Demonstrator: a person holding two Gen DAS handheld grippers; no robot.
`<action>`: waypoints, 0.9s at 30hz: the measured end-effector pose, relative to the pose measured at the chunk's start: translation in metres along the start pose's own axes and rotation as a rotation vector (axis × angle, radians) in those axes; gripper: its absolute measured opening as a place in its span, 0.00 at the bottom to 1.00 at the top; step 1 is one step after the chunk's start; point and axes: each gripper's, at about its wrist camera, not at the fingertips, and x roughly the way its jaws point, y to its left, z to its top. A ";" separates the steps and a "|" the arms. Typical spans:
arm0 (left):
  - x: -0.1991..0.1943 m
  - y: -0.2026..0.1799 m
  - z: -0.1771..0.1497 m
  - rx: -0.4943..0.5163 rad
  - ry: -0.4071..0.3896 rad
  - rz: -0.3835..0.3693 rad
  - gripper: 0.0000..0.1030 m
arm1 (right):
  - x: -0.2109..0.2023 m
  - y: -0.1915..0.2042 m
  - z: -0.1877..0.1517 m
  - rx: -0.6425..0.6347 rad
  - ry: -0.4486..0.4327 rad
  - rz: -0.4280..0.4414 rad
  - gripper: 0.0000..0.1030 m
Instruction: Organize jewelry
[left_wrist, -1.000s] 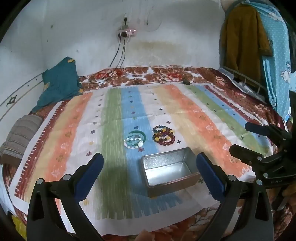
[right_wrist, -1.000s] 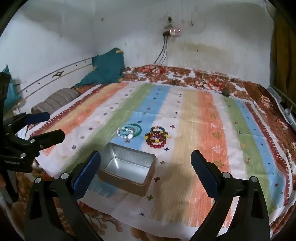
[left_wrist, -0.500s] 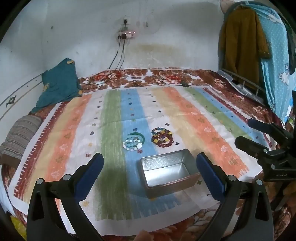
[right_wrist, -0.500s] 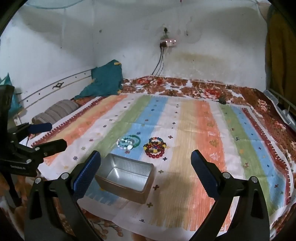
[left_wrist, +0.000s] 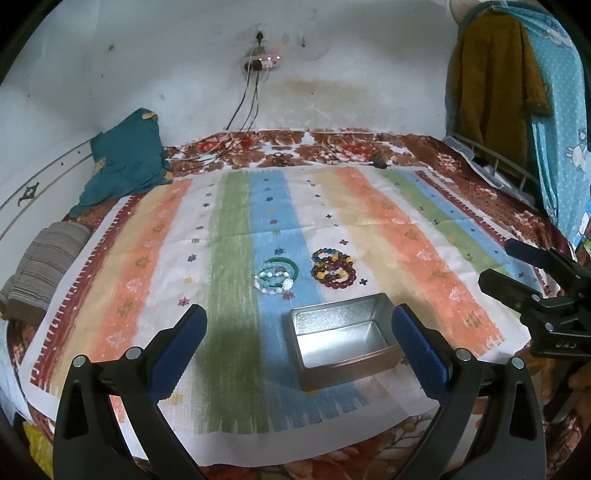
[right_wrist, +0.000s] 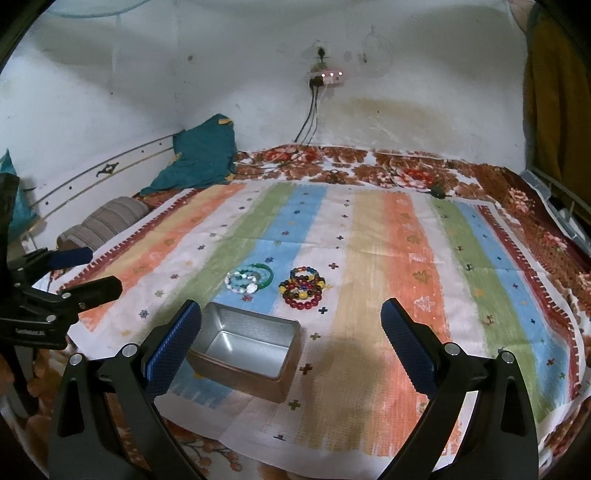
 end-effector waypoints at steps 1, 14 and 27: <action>0.000 0.001 0.000 -0.002 0.000 0.002 0.95 | 0.001 0.000 0.000 0.001 0.004 -0.002 0.96; 0.002 0.004 0.003 -0.019 0.019 0.003 0.95 | 0.005 -0.005 0.000 0.015 0.014 0.002 0.96; 0.013 0.012 0.003 -0.057 0.071 0.026 0.95 | 0.017 -0.006 -0.001 0.014 0.065 -0.034 0.96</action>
